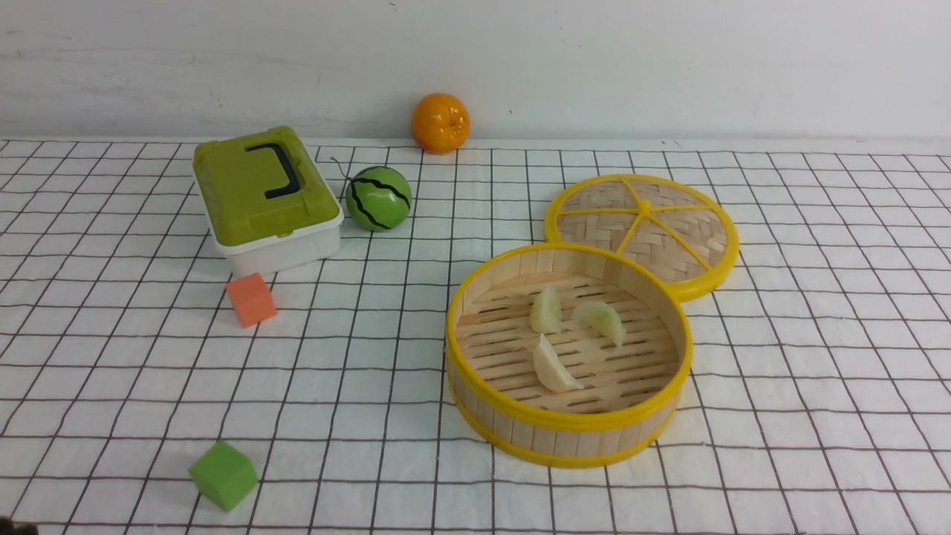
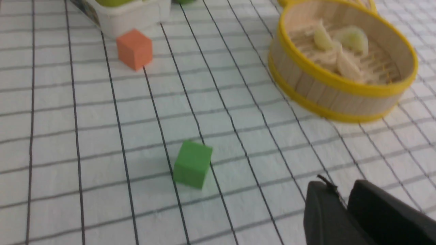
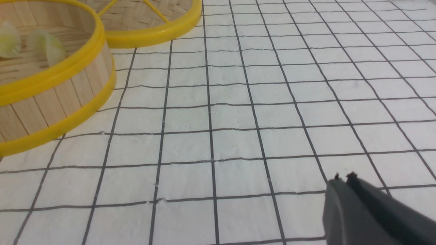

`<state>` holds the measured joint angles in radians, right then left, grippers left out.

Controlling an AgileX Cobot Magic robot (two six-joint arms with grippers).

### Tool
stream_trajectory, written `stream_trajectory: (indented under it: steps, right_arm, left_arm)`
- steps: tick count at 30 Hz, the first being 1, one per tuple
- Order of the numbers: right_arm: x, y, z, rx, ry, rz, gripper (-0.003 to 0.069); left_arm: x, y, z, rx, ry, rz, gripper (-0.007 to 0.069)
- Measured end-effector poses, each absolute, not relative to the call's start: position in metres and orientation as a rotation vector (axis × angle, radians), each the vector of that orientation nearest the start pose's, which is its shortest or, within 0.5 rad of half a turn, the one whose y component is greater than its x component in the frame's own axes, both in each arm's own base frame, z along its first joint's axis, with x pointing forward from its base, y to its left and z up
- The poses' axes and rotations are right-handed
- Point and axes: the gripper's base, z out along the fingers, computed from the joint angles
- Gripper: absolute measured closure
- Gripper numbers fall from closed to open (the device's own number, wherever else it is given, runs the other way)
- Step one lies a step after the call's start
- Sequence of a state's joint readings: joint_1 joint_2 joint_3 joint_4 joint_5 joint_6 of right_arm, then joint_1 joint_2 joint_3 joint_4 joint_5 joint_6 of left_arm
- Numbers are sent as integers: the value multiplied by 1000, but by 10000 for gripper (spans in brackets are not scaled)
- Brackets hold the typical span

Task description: Put the dumplings into the steamer on the table with the white tablecloth.

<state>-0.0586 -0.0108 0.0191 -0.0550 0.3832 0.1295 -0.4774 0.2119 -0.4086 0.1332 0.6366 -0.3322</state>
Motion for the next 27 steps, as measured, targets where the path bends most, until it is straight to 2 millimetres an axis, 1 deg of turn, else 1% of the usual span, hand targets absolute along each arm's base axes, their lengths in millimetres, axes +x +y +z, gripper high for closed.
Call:
stream_trajectory:
  steps: [1, 2, 3, 4, 7, 8, 9, 10, 11, 12, 14, 17, 21, 23, 27]
  right_arm:
    - [52, -5, 173, 142, 1869, -6, 664]
    - [52, -5, 173, 142, 1869, -6, 664]
    - [52, -5, 173, 142, 1869, -6, 663]
    - [52, -5, 173, 142, 1869, -6, 663]
    - [52, -5, 173, 142, 1869, -6, 662]
    - [52, -5, 173, 142, 1869, -6, 661]
    - [52, -5, 173, 142, 1869, -6, 660]
    - [52, -5, 173, 142, 1869, -6, 659]
    - [52, -5, 173, 142, 1869, -6, 659]
    - [52, -5, 173, 142, 1869, -6, 659]
    - [52, -5, 173, 142, 1869, -6, 656]
    - [52, -5, 173, 142, 1869, -6, 652]
    - [52, -5, 173, 142, 1869, -6, 649]
    - [52, -5, 173, 142, 1869, -6, 645]
    - [52, -5, 173, 142, 1869, -6, 639]
  left_arm:
    - [50, -18, 281, 183, 1907, -401, 559]
    - [56, -19, 274, 123, 1853, -397, 618]
    - [60, -19, 267, 81, 1817, -388, 637]
    - [61, -19, 266, 72, 1812, -390, 637]
    - [70, -16, 241, -89, 1725, -405, 637]
    - [71, -14, 236, -120, 1707, -406, 637]
    - [71, -14, 234, -126, 1702, -405, 637]
    - [69, -11, 223, -163, 1664, -398, 637]
    - [68, -10, 217, -172, 1653, -390, 637]
    - [67, -10, 217, -171, 1645, -391, 637]
    - [62, -8, 204, -180, 1614, -361, 637]
    - [58, -5, 197, -193, 1589, -313, 637]
    - [57, -1, 192, -244, 1630, -253, 637]
    - [56, 1, 185, -278, 1694, -210, 637]
    - [55, 3, 177, -273, 1785, -164, 637]
